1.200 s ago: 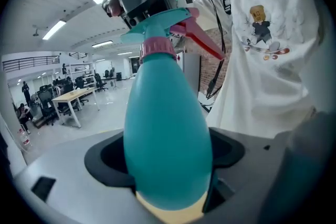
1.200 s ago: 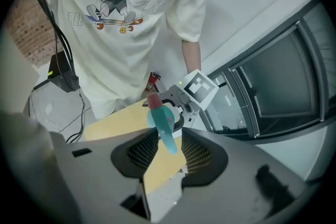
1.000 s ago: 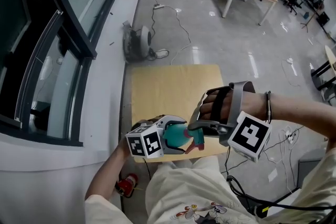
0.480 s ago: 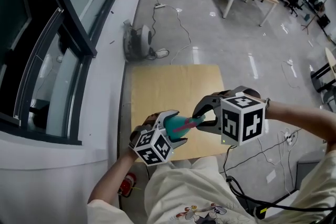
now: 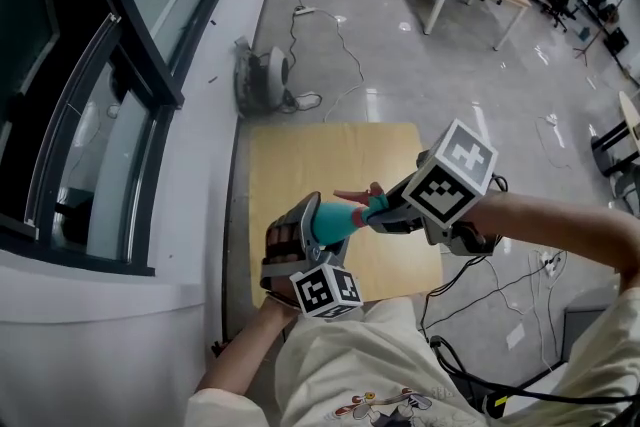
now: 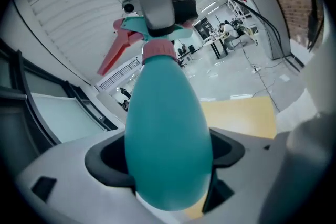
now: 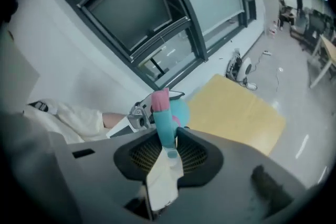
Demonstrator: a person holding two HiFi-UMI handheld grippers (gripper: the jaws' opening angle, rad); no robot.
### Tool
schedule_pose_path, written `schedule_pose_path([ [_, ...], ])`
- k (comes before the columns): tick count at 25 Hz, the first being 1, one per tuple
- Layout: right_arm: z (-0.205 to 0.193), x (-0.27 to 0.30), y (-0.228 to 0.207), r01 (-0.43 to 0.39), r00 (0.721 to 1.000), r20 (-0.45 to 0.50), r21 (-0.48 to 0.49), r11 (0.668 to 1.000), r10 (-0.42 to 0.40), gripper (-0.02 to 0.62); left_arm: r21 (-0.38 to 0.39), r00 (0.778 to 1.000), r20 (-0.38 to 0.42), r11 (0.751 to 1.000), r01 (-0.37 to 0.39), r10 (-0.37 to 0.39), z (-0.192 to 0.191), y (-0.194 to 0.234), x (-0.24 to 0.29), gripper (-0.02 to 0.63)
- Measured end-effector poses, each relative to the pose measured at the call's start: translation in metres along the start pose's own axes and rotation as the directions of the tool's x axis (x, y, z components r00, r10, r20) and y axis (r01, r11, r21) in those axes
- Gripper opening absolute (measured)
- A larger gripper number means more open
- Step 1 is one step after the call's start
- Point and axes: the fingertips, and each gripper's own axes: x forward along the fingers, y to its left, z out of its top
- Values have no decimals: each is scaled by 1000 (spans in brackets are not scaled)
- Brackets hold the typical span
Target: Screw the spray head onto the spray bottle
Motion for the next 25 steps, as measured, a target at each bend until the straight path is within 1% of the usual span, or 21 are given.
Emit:
schedule_pose_path([
  [1, -1, 1, 0, -7, 1000, 4, 27, 1000, 6, 90, -10, 1000, 1, 1000, 4, -4, -1, -2, 0, 423],
  [3, 0, 4, -1, -12, 1000, 7, 45, 999, 12, 91, -25, 1000, 2, 1000, 6, -6, -3, -4, 1, 423],
  [6, 0, 8, 0, -16, 1000, 9, 48, 999, 16, 91, -12, 1000, 0, 1000, -15, 15, -7, -2, 1, 423],
  [8, -1, 8, 0, -5, 1000, 4, 33, 999, 4, 91, -18, 1000, 5, 1000, -8, 8, -7, -3, 2, 423],
  [10, -3, 7, 0, 24, 1000, -16, -20, 1000, -24, 101, -50, 1000, 14, 999, 21, -20, -7, -6, 3, 423],
  [12, -1, 1, 0, 58, 998, -21, -112, 992, -61, 175, -95, 997, 27, 993, 69, -67, -10, -10, 4, 423],
  [14, 2, -8, 0, 81, 996, -9, -192, 978, -85, 187, -131, 991, 46, 983, 127, -122, -14, -15, 4, 423],
  [16, 3, -16, -3, 110, 994, 3, -271, 956, -114, 190, -159, 981, 70, 969, 189, -180, -18, -18, 4, 423],
  [17, 3, -19, -5, 131, 991, 10, -322, 938, -135, 190, -169, 974, 85, 961, 220, -208, -19, -19, 4, 423],
  [18, 4, -23, -6, 156, 987, 21, -383, 911, -160, 190, -176, 967, 102, 952, 250, -235, -20, -20, 3, 423],
  [19, 6, -26, -6, 181, 982, 38, -449, 875, -184, 189, -180, 958, 121, 943, 280, -261, -20, -20, 2, 423],
  [21, 10, -31, 1, 213, 975, 74, -582, 785, -210, 189, -182, 933, 161, 919, 349, -322, -18, -20, -1, 423],
  [23, 11, -32, 12, 210, 975, 93, -691, 691, -202, 189, -180, 895, 199, 883, 434, -400, -16, -23, -6, 423],
  [24, 12, -33, 19, 206, 976, 104, -736, 645, -193, 189, -176, 868, 219, 857, 484, -445, -14, -27, -9, 423],
  [25, 15, -34, 26, 209, 975, 121, -780, 590, -185, 189, -168, 835, 244, 827, 537, -493, -12, -31, -13, 423],
])
